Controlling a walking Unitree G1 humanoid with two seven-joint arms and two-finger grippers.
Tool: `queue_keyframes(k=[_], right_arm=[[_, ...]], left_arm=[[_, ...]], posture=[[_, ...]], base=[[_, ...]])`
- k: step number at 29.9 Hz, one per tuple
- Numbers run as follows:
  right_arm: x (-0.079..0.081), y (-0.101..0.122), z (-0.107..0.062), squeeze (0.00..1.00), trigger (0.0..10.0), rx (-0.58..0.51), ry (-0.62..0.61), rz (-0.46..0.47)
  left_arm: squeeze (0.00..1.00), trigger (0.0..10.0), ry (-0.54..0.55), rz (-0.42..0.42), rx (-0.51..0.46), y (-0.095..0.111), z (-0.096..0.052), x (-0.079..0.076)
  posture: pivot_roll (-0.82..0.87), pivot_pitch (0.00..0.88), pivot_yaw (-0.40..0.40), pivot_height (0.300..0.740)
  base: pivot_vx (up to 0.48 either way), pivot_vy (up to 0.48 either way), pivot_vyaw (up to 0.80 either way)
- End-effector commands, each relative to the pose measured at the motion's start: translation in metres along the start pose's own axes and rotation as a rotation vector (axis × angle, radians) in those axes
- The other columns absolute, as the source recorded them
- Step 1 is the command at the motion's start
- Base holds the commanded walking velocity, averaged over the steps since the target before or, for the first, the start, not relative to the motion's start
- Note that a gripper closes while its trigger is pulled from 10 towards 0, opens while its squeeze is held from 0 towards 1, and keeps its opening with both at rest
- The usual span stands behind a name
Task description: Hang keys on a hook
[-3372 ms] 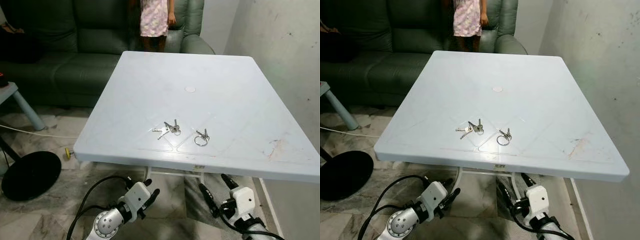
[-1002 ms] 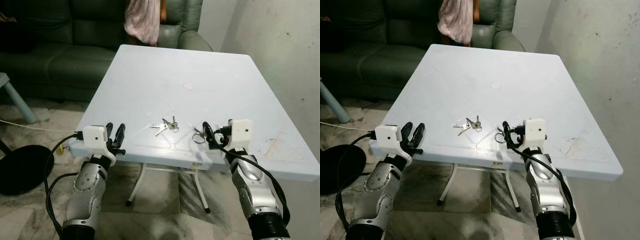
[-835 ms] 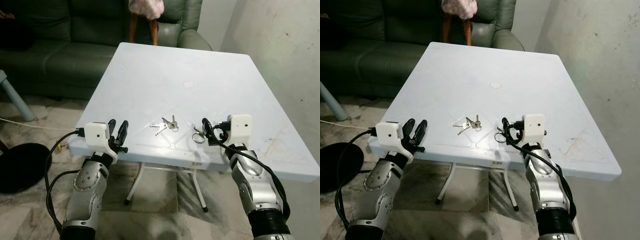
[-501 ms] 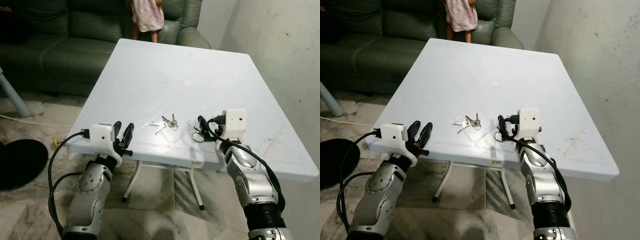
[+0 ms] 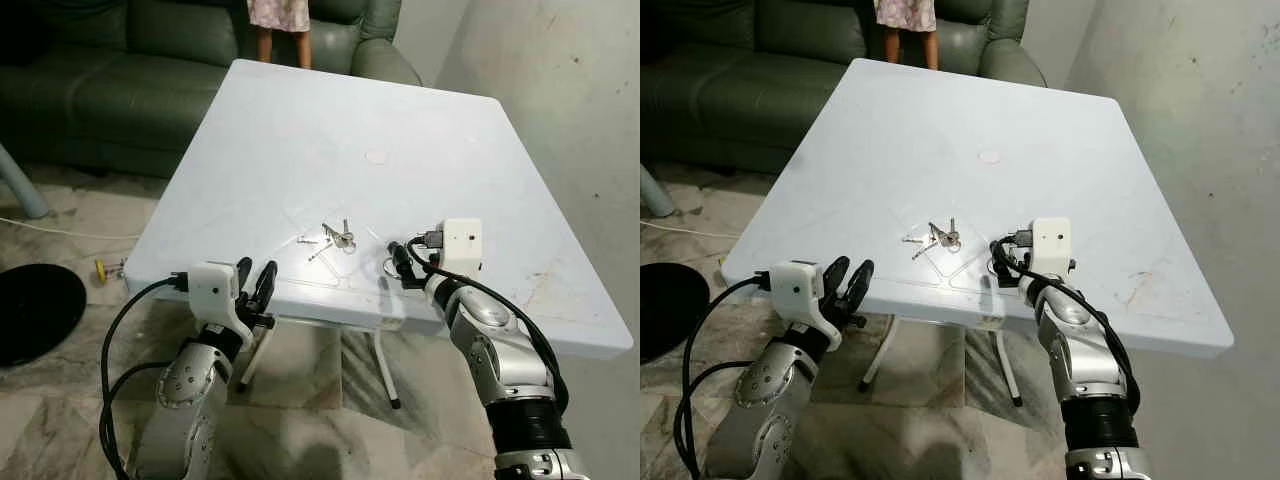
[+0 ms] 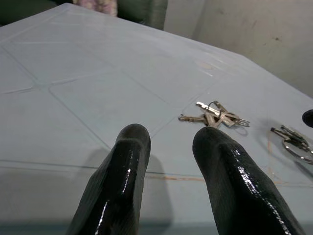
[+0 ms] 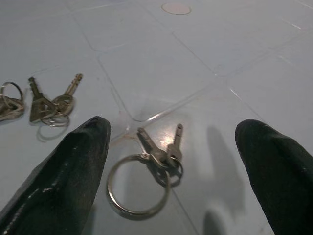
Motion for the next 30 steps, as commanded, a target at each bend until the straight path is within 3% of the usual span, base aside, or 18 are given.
queue_keyframes(k=[1, 7, 14, 22, 30], right_arm=[[0.003, 0.010, 0.001, 0.00, 10.0, -0.021, -0.003, -0.009], [0.018, 0.016, 0.005, 0.00, 10.0, -0.041, 0.033, -0.018], [0.024, 0.014, 0.014, 0.00, 10.0, -0.011, 0.039, -0.013], [0.022, 0.010, 0.019, 0.00, 10.0, 0.013, 0.026, -0.024], [0.009, -0.003, 0.019, 0.00, 10.0, 0.057, -0.015, -0.026]], left_arm=[[0.00, 10.0, -0.007, 0.001, -0.003, 0.003, -0.001, -0.005], [0.00, 10.0, 0.001, -0.006, 0.002, 0.004, -0.004, -0.008], [0.00, 10.0, 0.008, -0.018, 0.010, 0.003, -0.008, -0.011], [0.00, 10.0, 0.019, -0.022, 0.017, 0.003, -0.010, -0.010], [0.00, 10.0, 0.036, -0.028, 0.026, 0.002, -0.014, -0.009]], posture=[[0.16, 0.132, -0.157, 0.736], [0.16, 0.145, -0.164, 0.736], [0.17, 0.153, -0.171, 0.736], [0.17, 0.160, -0.176, 0.736], [0.17, 0.172, -0.177, 0.736]], base=[[0.000, 0.000, 0.00], [0.000, 0.000, 0.00], [0.000, 0.000, 0.00], [0.000, 0.000, 0.00], [0.000, 0.000, 0.00]])
Point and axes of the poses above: a point about 5 cm out from each wrist's last joint towards the gripper, its own z axis pointing out of the wrist towards the gripper, its own y axis along the axis of the wrist's last joint, x = y × z, the point moved 6 cm from there along z, pointing out of the wrist towards the gripper, and after that the axes turned 12 degrees about z, right-handed, at the moved point
